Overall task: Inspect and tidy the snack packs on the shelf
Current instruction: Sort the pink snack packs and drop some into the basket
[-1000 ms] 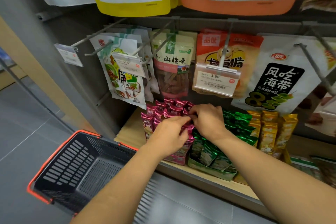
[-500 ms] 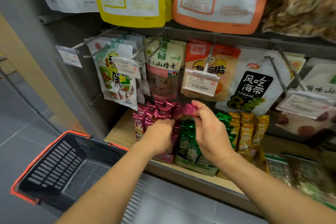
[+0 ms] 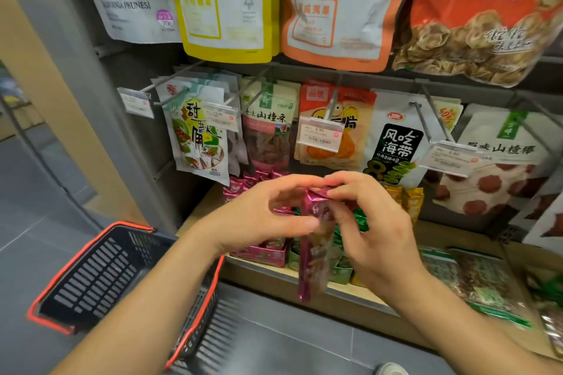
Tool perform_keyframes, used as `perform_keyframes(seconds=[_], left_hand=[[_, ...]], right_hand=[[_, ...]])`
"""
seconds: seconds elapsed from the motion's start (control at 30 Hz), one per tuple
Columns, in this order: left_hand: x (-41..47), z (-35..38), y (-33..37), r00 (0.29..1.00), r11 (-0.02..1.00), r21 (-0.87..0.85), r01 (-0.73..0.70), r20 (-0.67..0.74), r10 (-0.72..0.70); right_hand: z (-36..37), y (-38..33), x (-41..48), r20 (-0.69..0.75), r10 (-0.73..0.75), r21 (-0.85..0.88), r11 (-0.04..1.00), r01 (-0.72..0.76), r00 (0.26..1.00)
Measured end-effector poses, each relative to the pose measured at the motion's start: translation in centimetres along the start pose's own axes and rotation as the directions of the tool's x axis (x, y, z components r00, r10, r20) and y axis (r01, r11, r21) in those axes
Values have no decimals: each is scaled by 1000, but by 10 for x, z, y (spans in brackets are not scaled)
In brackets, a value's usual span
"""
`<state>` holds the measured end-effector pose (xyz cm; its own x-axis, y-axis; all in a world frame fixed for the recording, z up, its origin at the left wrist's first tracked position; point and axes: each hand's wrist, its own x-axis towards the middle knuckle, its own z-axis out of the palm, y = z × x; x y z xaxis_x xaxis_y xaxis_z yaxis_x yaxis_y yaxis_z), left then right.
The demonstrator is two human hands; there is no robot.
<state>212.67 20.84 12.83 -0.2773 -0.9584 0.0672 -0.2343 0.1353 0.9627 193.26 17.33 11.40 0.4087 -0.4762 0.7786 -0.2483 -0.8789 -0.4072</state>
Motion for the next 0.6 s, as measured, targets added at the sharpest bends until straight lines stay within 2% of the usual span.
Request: perform_keyframes(seconds=[0.07, 0.1, 0.13, 0.2, 0.23, 0.3, 0.33, 0.37, 0.4, 0.47, 0.6], left_hand=[[-5, 12, 8, 996, 999, 33, -14, -87, 17], [-7, 15, 9, 989, 999, 35, -10, -144, 15], [-8, 17, 8, 982, 1000, 2, -5, -189, 5], [-11, 17, 3, 972, 990, -140, -7, -235, -26], [-11, 18, 1, 969, 973, -228, -14, -242, -43], [-13, 19, -1, 971, 918, -394, -41, -232, -56], [-13, 19, 0, 969, 907, -417, -49, -239, -57], [-13, 17, 1, 964, 920, -389, -45, -260, -63], [-13, 14, 2, 957, 945, -326, -30, -284, -67], [-15, 5, 3, 951, 979, -206, -2, -304, -62], [-21, -9, 3, 972, 981, -194, 3, -228, -48]], right_hand=[[5, -8, 1, 17, 174, 136, 975, -174, 985], [8, -10, 2, 38, 299, 231, 926, -299, 954], [8, -12, 4, 86, 433, 327, 838, -436, 897], [9, -11, 9, 303, 624, 426, 587, -689, 720], [11, -10, 10, 456, 646, 423, 448, -788, 612], [15, -10, 10, 703, 571, 391, 187, -901, 424], [18, -12, 9, 780, 510, 371, 88, -925, 362], [20, -14, 7, 829, 450, 359, 28, -933, 333], [23, -15, 5, 851, 409, 354, 13, -935, 328], [27, -16, 3, 851, 403, 348, 49, -936, 337], [27, -14, 3, 811, 449, 302, 230, -925, 376]])
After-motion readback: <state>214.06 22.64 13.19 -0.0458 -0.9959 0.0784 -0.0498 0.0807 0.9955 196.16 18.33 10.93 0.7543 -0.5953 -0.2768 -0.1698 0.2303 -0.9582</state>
